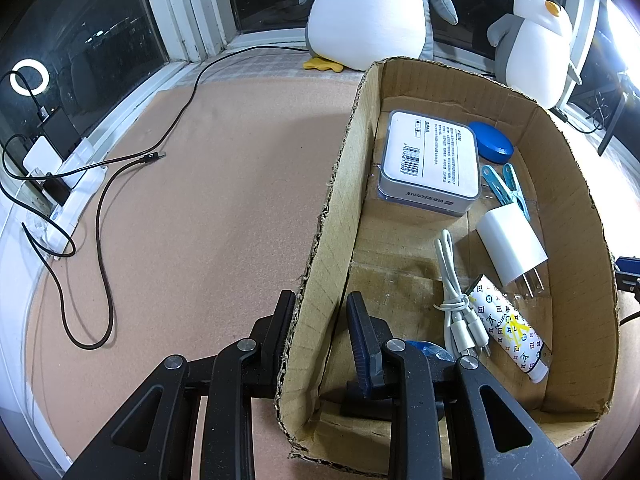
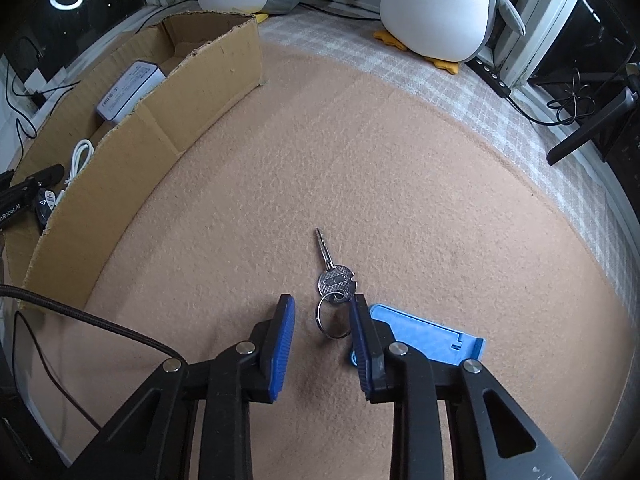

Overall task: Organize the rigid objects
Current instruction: 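Move the right tool to the silver keys and close on them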

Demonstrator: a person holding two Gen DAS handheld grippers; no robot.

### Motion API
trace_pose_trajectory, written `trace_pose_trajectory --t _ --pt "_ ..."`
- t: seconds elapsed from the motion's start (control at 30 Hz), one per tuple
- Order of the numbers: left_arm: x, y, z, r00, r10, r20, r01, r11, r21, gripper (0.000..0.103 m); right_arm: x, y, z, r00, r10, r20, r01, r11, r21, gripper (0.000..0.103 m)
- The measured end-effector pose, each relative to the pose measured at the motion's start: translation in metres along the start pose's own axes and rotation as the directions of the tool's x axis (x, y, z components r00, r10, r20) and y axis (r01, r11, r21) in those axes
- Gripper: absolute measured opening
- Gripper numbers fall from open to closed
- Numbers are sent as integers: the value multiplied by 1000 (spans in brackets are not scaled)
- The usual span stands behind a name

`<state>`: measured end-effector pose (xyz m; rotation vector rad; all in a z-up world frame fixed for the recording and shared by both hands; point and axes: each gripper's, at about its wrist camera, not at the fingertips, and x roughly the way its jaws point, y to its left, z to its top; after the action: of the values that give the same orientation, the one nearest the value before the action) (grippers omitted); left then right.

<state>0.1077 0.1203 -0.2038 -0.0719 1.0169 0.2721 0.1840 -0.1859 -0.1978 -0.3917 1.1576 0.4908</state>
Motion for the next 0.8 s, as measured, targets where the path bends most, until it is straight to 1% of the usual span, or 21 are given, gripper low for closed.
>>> trace_pose_trajectory --t 0.17,0.3,0.47,0.63,0.8 --pt "0 0 0 1000 1 1 -1 1000 0 28 -1 -3 0 1000 21 -1 -21 1000 22 10" --pt "0 0 0 1000 1 1 -1 1000 0 28 -2 -5 -2 999 38 -1 -38 999 29 5" --pt "0 1 0 1000 2 2 -2 1000 0 28 -7 -7 -3 998 59 16 -59 997 51 4" --pt "0 0 -1 1000 4 3 -4 1000 0 28 -15 -18 -2 993 109 49 -114 988 107 2" --pt "0 -1 -1 1000 3 2 -3 1000 0 28 -25 -31 0 984 153 93 -168 970 175 2"
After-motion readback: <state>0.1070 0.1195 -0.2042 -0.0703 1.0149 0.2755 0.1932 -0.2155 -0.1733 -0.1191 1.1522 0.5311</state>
